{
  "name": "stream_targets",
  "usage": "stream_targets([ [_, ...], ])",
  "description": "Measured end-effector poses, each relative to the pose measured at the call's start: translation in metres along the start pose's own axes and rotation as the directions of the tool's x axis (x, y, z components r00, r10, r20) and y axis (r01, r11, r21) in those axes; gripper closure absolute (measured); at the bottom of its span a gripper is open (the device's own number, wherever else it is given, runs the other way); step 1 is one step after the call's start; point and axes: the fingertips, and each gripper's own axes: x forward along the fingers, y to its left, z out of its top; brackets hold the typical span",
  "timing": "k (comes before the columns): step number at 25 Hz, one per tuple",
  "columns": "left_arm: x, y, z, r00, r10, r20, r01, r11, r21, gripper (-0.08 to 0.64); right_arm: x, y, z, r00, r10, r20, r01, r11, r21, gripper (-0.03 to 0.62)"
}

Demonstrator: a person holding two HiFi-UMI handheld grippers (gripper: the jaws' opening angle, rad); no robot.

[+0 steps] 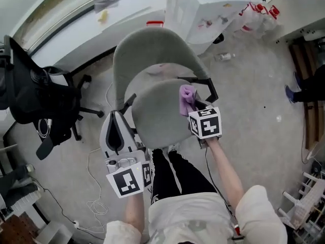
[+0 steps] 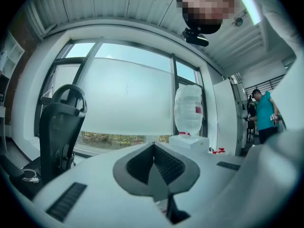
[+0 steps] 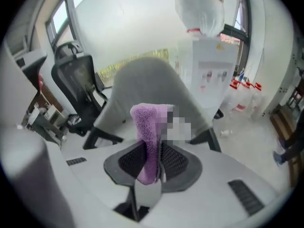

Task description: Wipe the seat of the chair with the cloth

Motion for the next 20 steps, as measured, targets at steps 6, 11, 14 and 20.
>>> stream_targets([
  [6, -0.015, -0.021, 0.118, 0.992, -0.088, 0.09, 0.089, 0.996, -0.013, 0.548, -0.148, 0.087, 0.136, 0.931, 0.085, 0.356, -0.071, 0.996, -0.054, 0.502],
  [11, -0.016, -0.042, 0.203, 0.971, -0.153, 0.185, 0.161, 0.987, -0.028, 0.548, -0.273, 0.116, 0.217, 0.773, 0.088, 0.629, -0.019, 0.993, -0.116, 0.5],
  [14, -0.028, -0.056, 0.233, 0.946, -0.22, 0.239, 0.223, 0.975, 0.015, 0.548, -0.329, 0.128, 0.231, 0.663, 0.073, 0.745, 0.012, 0.994, -0.109, 0.5],
  [20, -0.05, -0.073, 0.255, 0.908, -0.317, 0.275, 0.315, 0.948, 0.052, 0.548, -0.377, 0.139, 0.216, 0.559, 0.036, 0.829, 0.015, 0.998, -0.054, 0.5],
])
